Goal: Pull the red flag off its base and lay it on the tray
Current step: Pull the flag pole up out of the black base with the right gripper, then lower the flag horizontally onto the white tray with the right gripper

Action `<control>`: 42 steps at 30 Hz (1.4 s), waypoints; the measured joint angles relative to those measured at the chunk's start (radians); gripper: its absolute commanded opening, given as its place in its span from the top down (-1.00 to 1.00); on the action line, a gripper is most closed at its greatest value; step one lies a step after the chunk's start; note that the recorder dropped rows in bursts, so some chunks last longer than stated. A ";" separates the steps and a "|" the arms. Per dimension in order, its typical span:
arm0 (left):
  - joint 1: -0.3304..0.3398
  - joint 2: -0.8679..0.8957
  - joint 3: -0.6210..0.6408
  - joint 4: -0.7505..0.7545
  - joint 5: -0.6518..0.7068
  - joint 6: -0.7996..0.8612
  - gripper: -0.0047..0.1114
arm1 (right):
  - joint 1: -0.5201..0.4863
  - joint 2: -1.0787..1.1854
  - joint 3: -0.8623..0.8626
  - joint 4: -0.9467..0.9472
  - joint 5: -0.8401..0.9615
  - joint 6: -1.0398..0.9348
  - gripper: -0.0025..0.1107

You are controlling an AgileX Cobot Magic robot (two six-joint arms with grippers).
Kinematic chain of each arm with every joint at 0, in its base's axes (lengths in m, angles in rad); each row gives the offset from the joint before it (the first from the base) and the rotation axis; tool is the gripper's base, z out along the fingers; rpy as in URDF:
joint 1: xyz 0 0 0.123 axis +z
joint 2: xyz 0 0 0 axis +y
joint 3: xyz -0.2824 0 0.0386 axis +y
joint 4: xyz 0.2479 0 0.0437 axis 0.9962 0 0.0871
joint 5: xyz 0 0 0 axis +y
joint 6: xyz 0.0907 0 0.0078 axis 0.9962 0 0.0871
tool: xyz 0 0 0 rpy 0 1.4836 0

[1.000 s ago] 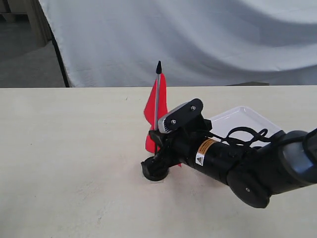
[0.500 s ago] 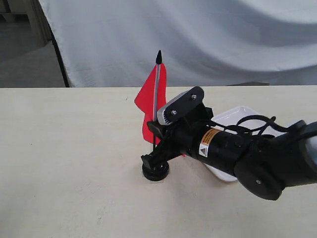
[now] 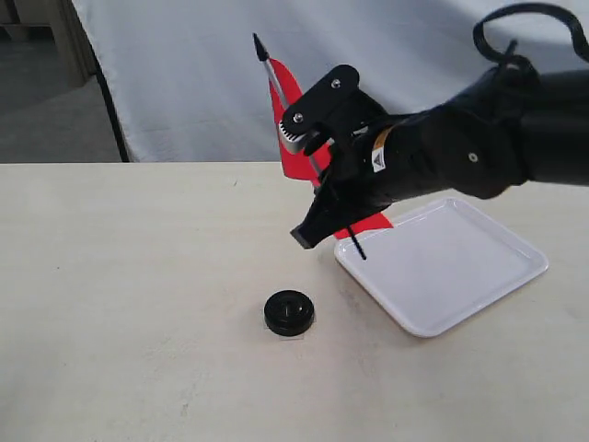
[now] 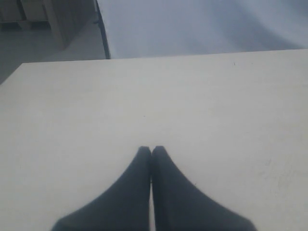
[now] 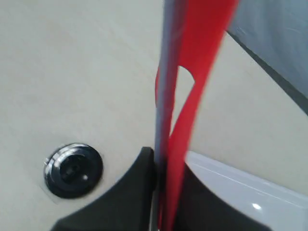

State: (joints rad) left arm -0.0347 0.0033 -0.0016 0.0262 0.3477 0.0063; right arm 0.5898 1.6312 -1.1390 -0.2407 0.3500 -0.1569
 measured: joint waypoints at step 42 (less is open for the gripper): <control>0.000 0.000 0.000 0.000 0.000 0.000 0.92 | -0.243 0.404 -0.108 -0.924 0.312 -0.130 0.96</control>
State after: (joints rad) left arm -0.0347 0.0033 -0.0016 0.0262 0.3477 0.0063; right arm 0.3466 2.0351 -1.2472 -1.1642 0.6622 -0.2866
